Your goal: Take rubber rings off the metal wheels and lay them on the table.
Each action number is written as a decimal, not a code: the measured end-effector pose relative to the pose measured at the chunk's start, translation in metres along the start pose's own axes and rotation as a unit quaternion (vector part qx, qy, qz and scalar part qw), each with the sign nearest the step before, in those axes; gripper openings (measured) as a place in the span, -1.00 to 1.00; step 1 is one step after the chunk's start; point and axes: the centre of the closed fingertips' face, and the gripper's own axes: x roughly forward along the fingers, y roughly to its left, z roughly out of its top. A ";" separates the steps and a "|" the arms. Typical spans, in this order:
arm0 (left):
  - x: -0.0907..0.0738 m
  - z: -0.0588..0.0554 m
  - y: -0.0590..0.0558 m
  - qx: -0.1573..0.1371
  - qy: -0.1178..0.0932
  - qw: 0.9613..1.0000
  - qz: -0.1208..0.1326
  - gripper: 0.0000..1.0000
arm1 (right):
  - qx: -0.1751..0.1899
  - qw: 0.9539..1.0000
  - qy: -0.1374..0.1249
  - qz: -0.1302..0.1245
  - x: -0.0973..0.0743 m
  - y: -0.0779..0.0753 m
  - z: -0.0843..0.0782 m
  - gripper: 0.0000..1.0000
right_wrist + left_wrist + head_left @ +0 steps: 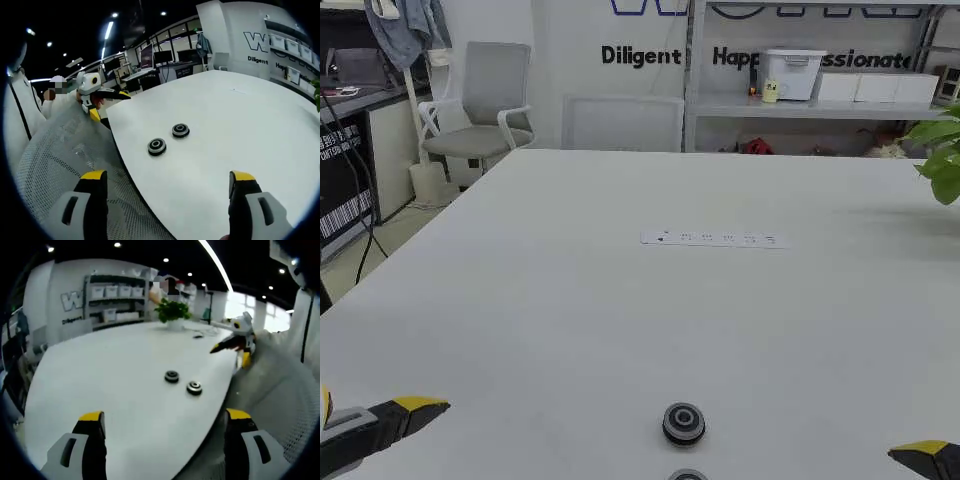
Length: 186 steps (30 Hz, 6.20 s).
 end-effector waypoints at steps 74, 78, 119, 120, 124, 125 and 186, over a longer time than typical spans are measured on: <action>-0.002 0.014 0.008 0.024 -0.006 1.000 0.000 0.98 | 0.016 1.000 -0.014 0.010 -0.001 -0.009 -0.001 0.85; -0.002 0.020 0.006 0.034 -0.011 0.999 -0.006 0.95 | 0.013 1.000 -0.017 0.009 -0.002 -0.009 0.002 0.82; 0.044 0.136 -0.039 0.182 -0.091 0.973 -0.109 0.77 | -0.106 0.991 -0.069 0.047 0.012 -0.005 0.104 0.32; 0.047 0.135 -0.038 0.183 -0.092 0.972 -0.112 0.76 | -0.108 0.991 -0.069 0.050 0.014 -0.004 0.105 0.30; 0.058 0.124 -0.036 0.175 -0.085 0.973 -0.121 0.70 | -0.112 0.990 -0.065 0.064 0.025 0.000 0.104 0.26; 0.061 0.120 -0.036 0.171 -0.082 0.974 -0.124 0.69 | -0.112 0.989 -0.064 0.068 0.030 0.000 0.102 0.25; 0.142 0.019 -0.060 0.172 0.000 0.972 -0.162 -0.60 | -0.090 0.990 0.037 0.098 0.109 0.012 0.000 -0.63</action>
